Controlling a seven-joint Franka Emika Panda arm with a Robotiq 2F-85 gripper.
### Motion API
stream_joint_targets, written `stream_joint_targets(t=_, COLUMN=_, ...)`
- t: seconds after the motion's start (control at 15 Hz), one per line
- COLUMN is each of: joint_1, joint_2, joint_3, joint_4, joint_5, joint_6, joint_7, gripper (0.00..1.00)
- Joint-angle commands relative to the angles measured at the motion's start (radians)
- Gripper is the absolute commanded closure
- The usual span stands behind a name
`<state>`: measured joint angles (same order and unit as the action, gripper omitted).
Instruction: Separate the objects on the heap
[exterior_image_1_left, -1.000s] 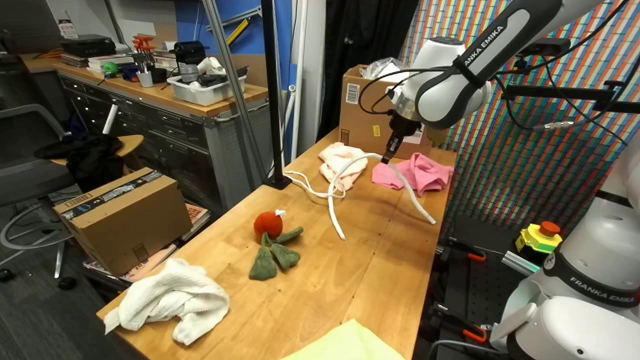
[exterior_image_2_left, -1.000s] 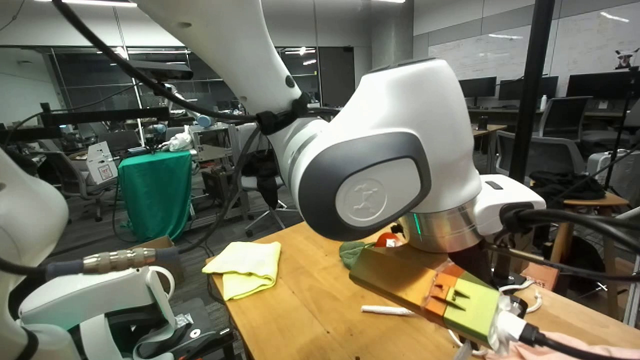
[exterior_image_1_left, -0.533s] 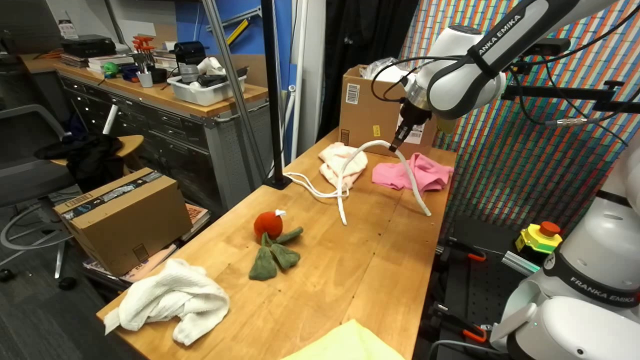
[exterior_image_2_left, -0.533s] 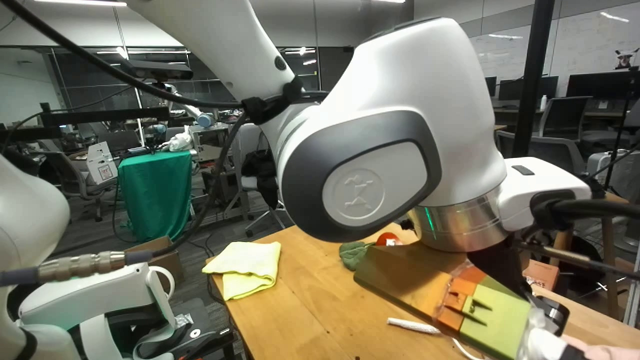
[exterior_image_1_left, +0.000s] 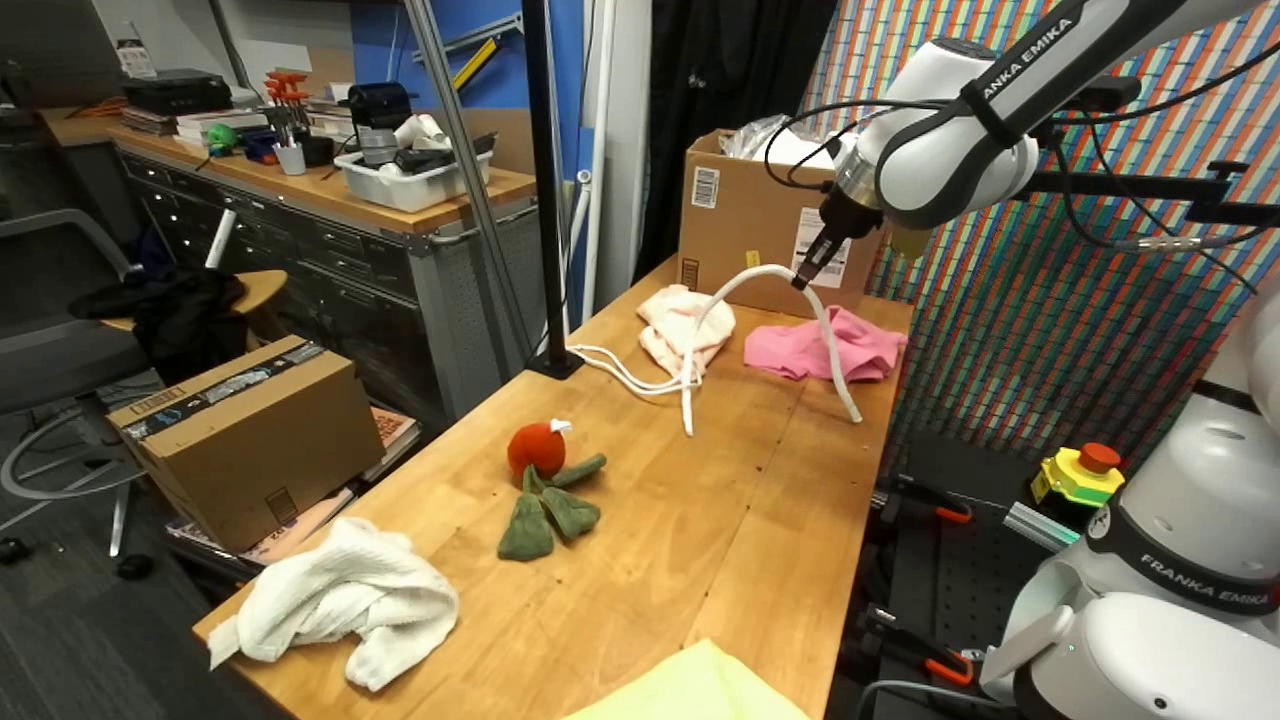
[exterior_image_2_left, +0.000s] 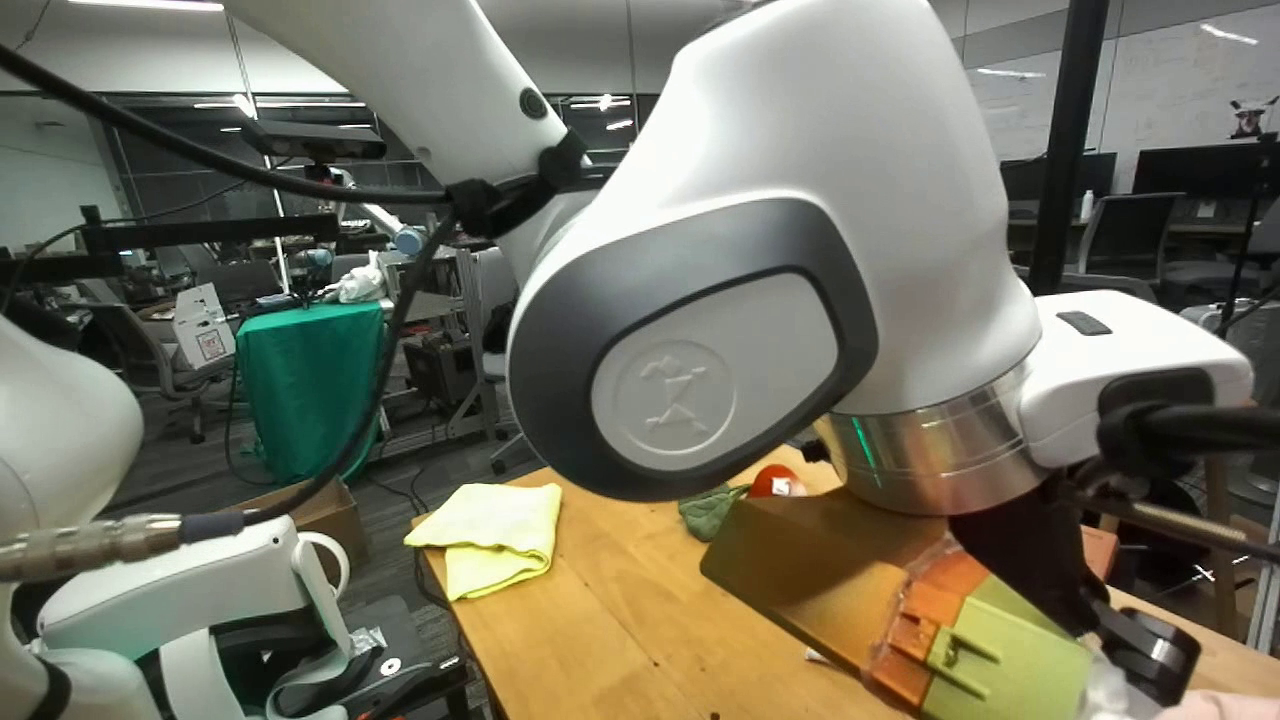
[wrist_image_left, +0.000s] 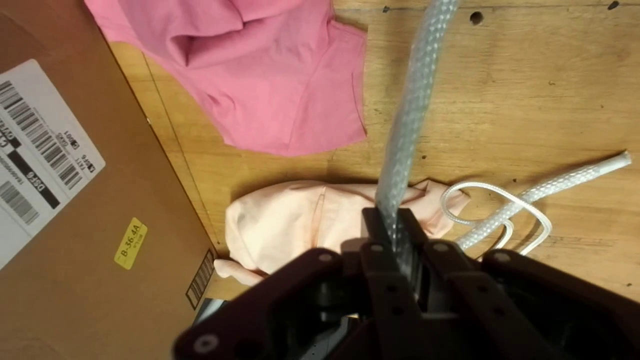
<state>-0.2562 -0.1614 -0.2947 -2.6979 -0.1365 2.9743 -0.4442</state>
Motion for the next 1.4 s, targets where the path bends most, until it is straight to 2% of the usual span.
stream_joint_targets(t=0.0, joint_1=0.014, joint_2=-0.056, joint_3=-0.010, joint_4=-0.037, joint_5=0.020, joint_6=-0.013, joint_7=-0.025, gripper=0.97)
stream_joint_targets(t=0.13, joint_1=0.090, joint_2=-0.048, joint_3=-0.027, joint_4=-0.030, joint_5=0.102, joint_6=-0.114, joint_7=-0.101, gripper=0.97)
stream_joint_targets(t=0.33, joint_1=0.159, joint_2=-0.007, joint_3=0.003, joint_4=-0.026, joint_5=0.160, joint_6=-0.210, joint_7=-0.134, gripper=0.97)
stream_joint_targets(t=0.67, joint_1=0.261, joint_2=-0.020, joint_3=0.055, joint_4=-0.029, joint_5=0.270, joint_6=-0.335, joint_7=-0.250, gripper=0.97)
stream_joint_targets(t=0.93, joint_1=0.289, joint_2=-0.054, joint_3=0.061, joint_4=-0.014, joint_5=0.366, joint_6=-0.421, joint_7=-0.376, gripper=0.97)
stream_joint_targets(t=1.33, joint_1=0.268, joint_2=-0.112, joint_3=0.020, joint_4=0.021, joint_5=0.486, joint_6=-0.521, joint_7=-0.515, gripper=0.97)
